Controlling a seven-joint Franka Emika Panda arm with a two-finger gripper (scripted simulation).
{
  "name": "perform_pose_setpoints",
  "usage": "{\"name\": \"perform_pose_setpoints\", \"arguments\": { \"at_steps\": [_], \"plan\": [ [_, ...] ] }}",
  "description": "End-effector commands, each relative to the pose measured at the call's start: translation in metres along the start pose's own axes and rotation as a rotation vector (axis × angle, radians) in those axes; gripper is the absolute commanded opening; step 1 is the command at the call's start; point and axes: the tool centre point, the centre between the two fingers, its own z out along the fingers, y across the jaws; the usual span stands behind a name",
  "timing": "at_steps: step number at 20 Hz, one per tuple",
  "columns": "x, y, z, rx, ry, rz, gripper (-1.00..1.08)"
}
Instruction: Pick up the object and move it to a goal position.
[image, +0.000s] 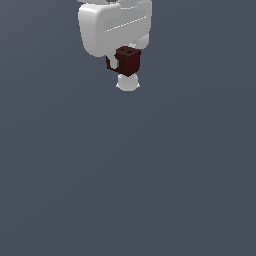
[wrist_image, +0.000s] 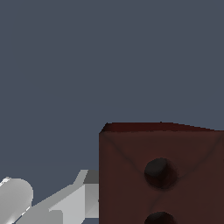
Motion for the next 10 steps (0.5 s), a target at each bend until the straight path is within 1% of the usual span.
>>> {"name": "perform_pose_setpoints", "arguments": {
  "at_steps": [1, 5, 10],
  "plan": [
    [-0.001, 0.0, -0.018, -0.001, 0.0, 0.0, -1.0],
    [-0.002, 0.0, -0.037, -0.001, 0.0, 0.001, -1.0],
    [-0.002, 0.001, -0.049, -0.001, 0.0, 0.001, -1.0]
  ]
}}
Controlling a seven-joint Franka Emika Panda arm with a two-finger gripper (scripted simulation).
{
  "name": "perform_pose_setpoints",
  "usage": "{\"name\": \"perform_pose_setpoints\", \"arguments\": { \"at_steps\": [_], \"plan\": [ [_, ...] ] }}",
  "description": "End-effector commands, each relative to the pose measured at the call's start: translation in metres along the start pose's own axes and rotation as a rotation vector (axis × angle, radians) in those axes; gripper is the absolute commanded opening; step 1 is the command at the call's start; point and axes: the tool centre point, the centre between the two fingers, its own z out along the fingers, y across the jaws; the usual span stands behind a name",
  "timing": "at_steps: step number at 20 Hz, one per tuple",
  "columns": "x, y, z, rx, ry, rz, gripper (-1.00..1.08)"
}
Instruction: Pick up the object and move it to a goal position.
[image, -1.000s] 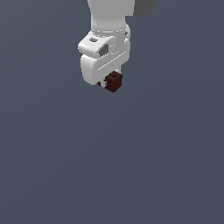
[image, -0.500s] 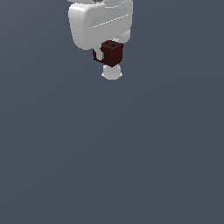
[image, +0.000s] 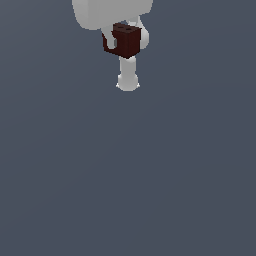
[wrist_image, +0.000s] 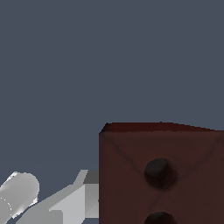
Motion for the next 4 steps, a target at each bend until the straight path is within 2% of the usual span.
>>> {"name": "perform_pose_setpoints", "arguments": {
  "at_steps": [1, 4],
  "plan": [
    [0.0, 0.0002, -0.0055, -0.001, 0.001, 0.0, -1.0],
    [-0.0002, 0.0005, -0.007, -0.001, 0.0, 0.001, -1.0]
  ]
}}
